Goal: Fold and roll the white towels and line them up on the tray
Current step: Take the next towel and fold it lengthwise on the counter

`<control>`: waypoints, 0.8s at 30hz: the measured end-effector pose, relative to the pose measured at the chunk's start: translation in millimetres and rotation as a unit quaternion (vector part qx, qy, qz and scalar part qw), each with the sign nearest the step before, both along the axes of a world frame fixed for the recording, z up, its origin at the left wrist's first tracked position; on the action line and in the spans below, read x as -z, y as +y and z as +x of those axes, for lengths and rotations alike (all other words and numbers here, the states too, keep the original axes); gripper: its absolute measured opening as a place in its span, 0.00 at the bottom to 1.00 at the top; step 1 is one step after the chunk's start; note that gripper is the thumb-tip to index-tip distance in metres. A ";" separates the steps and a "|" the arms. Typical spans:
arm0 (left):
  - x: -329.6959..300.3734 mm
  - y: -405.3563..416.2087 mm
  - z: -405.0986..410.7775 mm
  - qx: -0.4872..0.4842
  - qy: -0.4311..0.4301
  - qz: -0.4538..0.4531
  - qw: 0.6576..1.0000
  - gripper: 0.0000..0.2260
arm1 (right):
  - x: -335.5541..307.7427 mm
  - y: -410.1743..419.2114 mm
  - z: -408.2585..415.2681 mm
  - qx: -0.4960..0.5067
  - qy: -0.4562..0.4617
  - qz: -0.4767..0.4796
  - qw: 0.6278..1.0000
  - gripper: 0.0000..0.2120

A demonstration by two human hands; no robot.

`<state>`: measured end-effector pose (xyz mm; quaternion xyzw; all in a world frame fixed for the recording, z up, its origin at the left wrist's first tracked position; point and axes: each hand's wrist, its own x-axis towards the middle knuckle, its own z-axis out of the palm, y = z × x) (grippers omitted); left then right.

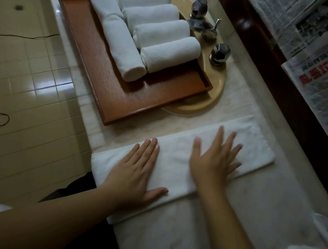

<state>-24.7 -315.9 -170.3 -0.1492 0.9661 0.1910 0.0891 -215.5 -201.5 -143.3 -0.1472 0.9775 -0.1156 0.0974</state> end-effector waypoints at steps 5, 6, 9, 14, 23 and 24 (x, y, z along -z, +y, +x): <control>-0.4 -0.2 0.2 0.005 0.001 0.007 1.000 0.54 | 32.2 -4.2 59.4 -0.026 -0.057 0.107 0.992 0.40; -0.7 0.4 0.4 0.008 -0.004 0.007 1.000 0.54 | 34.0 -6.1 53.7 -0.021 -0.059 0.112 0.992 0.40; 2.1 0.0 0.3 0.003 0.003 0.004 1.000 0.56 | 33.2 -10.6 22.8 0.003 -0.066 0.109 0.992 0.42; 2.6 1.0 -0.1 0.000 0.009 0.003 1.000 0.58 | 27.9 -1.4 -59.4 0.083 -0.058 0.101 0.990 0.43; 1.0 1.9 -3.3 0.005 0.014 -0.006 1.000 0.57 | 29.3 -16.5 -139.6 0.191 -0.067 0.104 0.974 0.40; 1.4 2.0 -3.4 0.006 0.014 -0.008 1.000 0.57 | 27.8 -17.6 -141.4 0.196 -0.075 0.102 0.972 0.39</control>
